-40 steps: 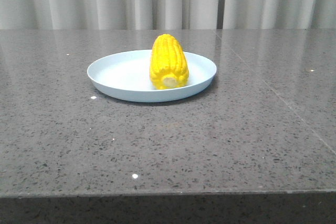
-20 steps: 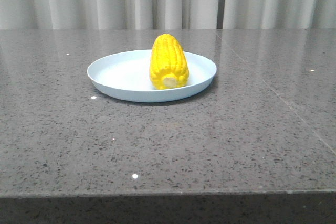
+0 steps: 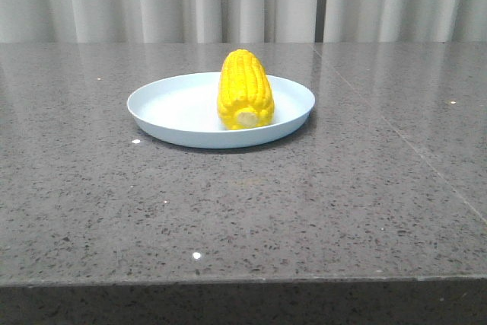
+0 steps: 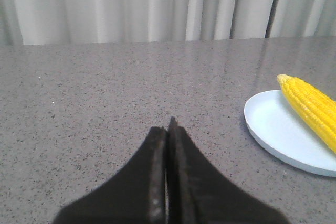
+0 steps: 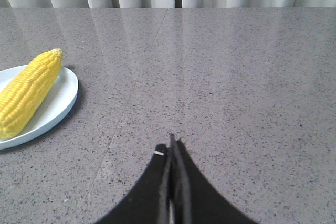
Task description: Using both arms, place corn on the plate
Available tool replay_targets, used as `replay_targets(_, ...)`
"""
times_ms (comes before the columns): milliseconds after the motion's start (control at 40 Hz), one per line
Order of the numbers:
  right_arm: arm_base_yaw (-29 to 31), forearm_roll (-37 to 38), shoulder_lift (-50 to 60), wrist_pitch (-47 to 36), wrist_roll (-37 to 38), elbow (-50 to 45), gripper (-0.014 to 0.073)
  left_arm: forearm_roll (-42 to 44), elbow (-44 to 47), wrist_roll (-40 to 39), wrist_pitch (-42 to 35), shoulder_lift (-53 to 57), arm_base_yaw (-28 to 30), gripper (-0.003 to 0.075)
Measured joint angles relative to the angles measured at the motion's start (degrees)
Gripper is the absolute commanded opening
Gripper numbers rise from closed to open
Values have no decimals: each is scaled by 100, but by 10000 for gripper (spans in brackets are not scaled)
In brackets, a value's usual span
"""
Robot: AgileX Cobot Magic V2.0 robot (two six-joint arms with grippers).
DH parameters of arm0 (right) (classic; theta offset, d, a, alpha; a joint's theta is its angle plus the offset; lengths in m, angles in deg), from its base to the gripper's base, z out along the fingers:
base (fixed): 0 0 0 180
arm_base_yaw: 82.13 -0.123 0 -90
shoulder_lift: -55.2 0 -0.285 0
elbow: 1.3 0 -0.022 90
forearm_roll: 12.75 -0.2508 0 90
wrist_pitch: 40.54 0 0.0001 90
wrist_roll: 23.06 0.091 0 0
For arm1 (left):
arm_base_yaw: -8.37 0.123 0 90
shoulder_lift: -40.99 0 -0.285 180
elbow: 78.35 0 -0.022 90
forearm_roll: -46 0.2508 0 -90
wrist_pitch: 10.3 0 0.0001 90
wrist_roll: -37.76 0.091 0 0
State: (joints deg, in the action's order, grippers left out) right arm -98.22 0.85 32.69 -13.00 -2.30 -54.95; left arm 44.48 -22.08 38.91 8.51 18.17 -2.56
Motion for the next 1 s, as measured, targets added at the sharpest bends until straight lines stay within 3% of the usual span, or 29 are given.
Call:
replay_targets(425, 0, 4, 0, 0, 0, 0, -60, 4, 1540, 0, -167, 1530, 1052, -13)
replay_targets(725, 0, 4, 0, 0, 0, 0, -60, 4, 2124, 0, -1062, 1530, 1171, -13)
replay_targets(1000, 0, 4, 0, 0, 0, 0, -60, 4, 2124, 0, -1273, 1530, 1171, -13)
